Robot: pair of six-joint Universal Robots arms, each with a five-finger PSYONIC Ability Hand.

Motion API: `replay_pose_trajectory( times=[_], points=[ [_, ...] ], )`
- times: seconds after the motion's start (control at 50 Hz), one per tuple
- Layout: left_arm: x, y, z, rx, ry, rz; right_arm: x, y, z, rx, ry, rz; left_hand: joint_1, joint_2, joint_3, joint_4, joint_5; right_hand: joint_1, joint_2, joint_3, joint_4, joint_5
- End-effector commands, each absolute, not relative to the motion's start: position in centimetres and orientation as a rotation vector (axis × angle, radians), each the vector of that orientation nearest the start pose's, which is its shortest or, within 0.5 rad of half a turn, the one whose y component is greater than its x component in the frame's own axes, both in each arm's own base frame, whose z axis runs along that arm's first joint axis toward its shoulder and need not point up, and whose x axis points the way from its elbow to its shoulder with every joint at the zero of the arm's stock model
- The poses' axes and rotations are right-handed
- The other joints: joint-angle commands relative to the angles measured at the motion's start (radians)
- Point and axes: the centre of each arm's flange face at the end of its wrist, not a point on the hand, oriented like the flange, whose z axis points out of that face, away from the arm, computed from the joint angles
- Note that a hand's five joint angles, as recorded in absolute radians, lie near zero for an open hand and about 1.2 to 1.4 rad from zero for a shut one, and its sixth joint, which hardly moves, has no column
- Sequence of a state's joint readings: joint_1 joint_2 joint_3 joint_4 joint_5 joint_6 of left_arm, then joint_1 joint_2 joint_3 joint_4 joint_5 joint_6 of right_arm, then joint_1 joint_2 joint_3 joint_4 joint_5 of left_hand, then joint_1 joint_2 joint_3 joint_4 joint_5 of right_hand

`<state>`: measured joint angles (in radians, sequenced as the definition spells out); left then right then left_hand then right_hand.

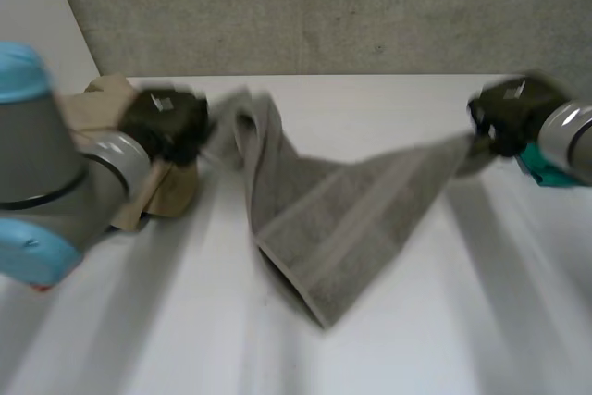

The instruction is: Fold the laundry.

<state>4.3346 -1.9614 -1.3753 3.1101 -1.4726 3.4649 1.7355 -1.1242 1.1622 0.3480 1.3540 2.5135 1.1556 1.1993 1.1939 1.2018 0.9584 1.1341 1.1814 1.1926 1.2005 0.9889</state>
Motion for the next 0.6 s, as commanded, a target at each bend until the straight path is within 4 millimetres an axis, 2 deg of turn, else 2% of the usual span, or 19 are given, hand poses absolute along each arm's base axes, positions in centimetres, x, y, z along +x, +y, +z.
replay_pose_trajectory(
  times=[0.02,0.08,0.24,0.32,0.36,0.44,0.46,0.52,0.54,0.58,0.6],
  points=[
    [-28.2,-29.2,18.6,1.102,2.523,-1.760,21.6,-33.9,19.5,-1.367,2.562,-1.509,0.241,0.197,0.202,0.194,0.263,0.262,0.215,0.204,0.196,0.233],
    [-28.4,-29.0,21.0,1.079,2.419,-1.920,21.9,-34.1,19.1,-1.340,2.534,-1.582,0.241,0.197,0.202,0.194,0.263,0.262,0.215,0.204,0.196,0.233],
    [-27.8,-27.1,23.7,1.053,2.296,-2.080,21.5,-33.9,19.9,-1.309,2.478,-1.746,0.241,0.197,0.202,0.194,0.263,0.262,0.215,0.204,0.196,0.233],
    [-27.0,-25.3,24.1,1.061,2.298,-2.078,21.2,-32.5,19.3,-1.349,2.502,-1.694,0.241,0.197,0.202,0.194,0.263,0.262,0.215,0.204,0.196,0.233],
    [-26.7,-24.3,24.5,1.062,2.291,-2.089,21.0,-30.7,19.8,-1.430,2.505,-1.632,0.241,0.197,0.202,0.194,0.263,0.262,0.215,0.204,0.196,0.233],
    [-25.4,-21.7,27.8,1.030,2.191,-2.214,20.2,-27.4,22.7,-1.608,2.474,-1.609,0.241,0.197,0.202,0.194,0.263,0.262,0.215,0.204,0.196,0.233],
    [-24.9,-20.9,29.5,1.002,2.125,-2.284,20.1,-27.0,23.5,-1.630,2.456,-1.637,0.241,0.197,0.202,0.194,0.263,0.262,0.215,0.204,0.196,0.233],
    [-24.2,-19.8,32.2,0.954,2.014,-2.395,20.3,-26.1,27.2,-1.637,2.343,-1.830,0.241,0.197,0.202,0.194,0.263,0.262,0.215,0.204,0.196,0.233],
    [-24.0,-19.3,33.8,0.925,1.938,-2.469,20.3,-25.9,28.1,-1.627,2.316,-1.880,0.241,0.197,0.202,0.194,0.263,0.262,0.215,0.204,0.196,0.233],
    [-23.9,-19.2,34.8,0.910,1.891,-2.512,20.3,-25.7,30.3,-1.589,2.269,-1.988,0.241,0.197,0.202,0.194,0.263,0.262,0.215,0.204,0.196,0.233],
    [-23.9,-19.2,35.1,0.904,1.874,-2.527,20.3,-25.7,30.7,-1.580,2.264,-2.001,0.241,0.197,0.202,0.194,0.263,0.262,0.215,0.204,0.196,0.233]
  ],
)
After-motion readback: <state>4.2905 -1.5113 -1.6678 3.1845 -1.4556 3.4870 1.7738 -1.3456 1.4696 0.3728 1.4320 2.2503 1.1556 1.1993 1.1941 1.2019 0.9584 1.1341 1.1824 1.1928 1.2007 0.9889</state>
